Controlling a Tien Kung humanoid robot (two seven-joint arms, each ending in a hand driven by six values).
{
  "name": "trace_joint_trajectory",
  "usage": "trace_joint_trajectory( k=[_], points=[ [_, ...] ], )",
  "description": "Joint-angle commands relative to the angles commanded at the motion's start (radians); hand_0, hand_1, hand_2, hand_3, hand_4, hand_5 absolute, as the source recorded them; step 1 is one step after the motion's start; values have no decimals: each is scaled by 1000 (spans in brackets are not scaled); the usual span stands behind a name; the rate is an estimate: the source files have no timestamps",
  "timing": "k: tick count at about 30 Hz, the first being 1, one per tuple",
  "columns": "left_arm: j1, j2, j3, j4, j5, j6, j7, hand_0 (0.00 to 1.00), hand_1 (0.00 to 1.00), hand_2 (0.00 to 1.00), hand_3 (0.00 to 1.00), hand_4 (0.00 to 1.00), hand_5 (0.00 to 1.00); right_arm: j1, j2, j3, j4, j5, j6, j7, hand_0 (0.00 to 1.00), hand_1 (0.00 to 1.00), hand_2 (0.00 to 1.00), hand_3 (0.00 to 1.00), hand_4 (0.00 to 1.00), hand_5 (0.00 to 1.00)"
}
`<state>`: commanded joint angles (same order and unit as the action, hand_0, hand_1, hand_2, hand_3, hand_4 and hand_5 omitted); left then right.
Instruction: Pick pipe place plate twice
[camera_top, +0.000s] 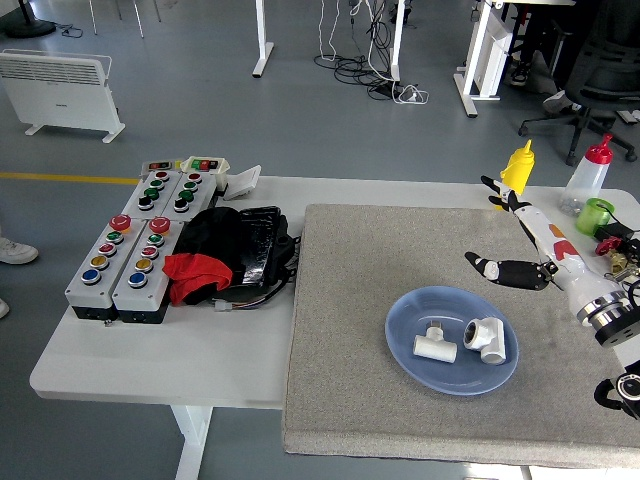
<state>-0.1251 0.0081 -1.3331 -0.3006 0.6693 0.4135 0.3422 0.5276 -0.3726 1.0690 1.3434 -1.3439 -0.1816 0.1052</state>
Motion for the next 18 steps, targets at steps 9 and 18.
trace_joint_trajectory(
  k=[9, 18],
  points=[
    [8, 0, -9, 1, 21, -7, 4, 725, 686, 691, 737, 372, 998, -167, 42, 313, 57, 383, 63, -25, 796, 773, 826, 813, 567, 337],
    [15, 1, -29, 0, 77, -24, 21, 726, 685, 691, 738, 372, 998, -340, 92, 505, 91, 760, 83, -7, 788, 764, 814, 799, 566, 353]
  ],
)
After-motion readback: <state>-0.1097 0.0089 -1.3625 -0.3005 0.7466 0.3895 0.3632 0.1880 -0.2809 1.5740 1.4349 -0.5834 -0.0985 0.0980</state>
